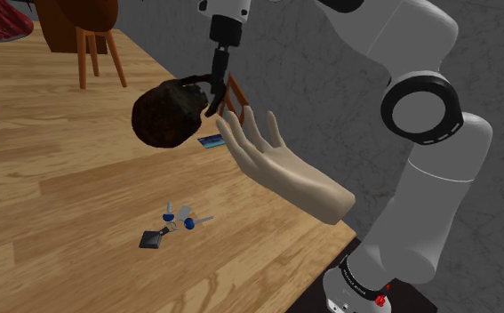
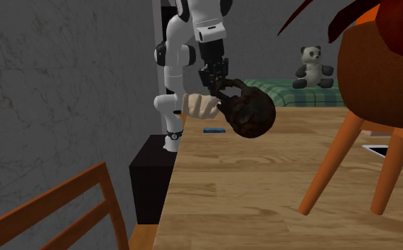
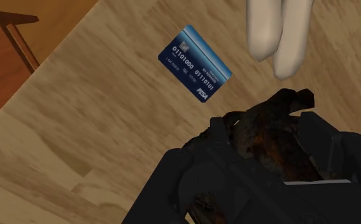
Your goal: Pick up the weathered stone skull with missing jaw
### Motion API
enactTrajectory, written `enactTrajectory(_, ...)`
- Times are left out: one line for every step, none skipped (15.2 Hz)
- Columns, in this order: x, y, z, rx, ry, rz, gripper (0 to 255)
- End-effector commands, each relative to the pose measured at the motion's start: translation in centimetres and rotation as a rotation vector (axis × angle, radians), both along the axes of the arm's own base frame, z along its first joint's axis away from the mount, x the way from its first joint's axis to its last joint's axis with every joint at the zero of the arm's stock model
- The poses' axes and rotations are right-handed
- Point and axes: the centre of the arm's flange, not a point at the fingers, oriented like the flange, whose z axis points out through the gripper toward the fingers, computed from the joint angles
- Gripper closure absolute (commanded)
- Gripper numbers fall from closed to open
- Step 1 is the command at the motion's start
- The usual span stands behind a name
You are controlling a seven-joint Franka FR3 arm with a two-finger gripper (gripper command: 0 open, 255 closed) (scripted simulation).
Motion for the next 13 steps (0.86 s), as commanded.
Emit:
enactTrajectory(0.0,0.0,1.1,0.001,-0.001,0.001,255)
enactTrajectory(0.0,0.0,1.6,0.001,-0.001,0.001,255)
enactTrajectory(0.0,0.0,2.2,0.001,-0.001,0.001,255)
enactTrajectory(0.0,0.0,2.7,0.001,-0.001,0.001,255)
enactTrajectory(0.0,0.0,3.2,0.001,-0.001,0.001,255)
enactTrajectory(0.0,0.0,3.7,0.001,-0.001,0.001,255)
enactTrajectory(0.0,0.0,4.3,0.001,-0.001,0.001,255)
enactTrajectory(0.0,0.0,4.8,0.001,-0.001,0.001,255)
enactTrajectory(0.0,0.0,5.3,0.001,-0.001,0.001,255)
enactTrajectory(0.0,0.0,5.9,0.001,-0.001,0.001,255)
enactTrajectory(0.0,0.0,6.4,0.001,-0.001,0.001,255)
enactTrajectory(0.0,0.0,6.5,0.001,-0.001,0.001,255)
enactTrajectory(0.0,0.0,6.5,0.001,-0.001,0.001,255)
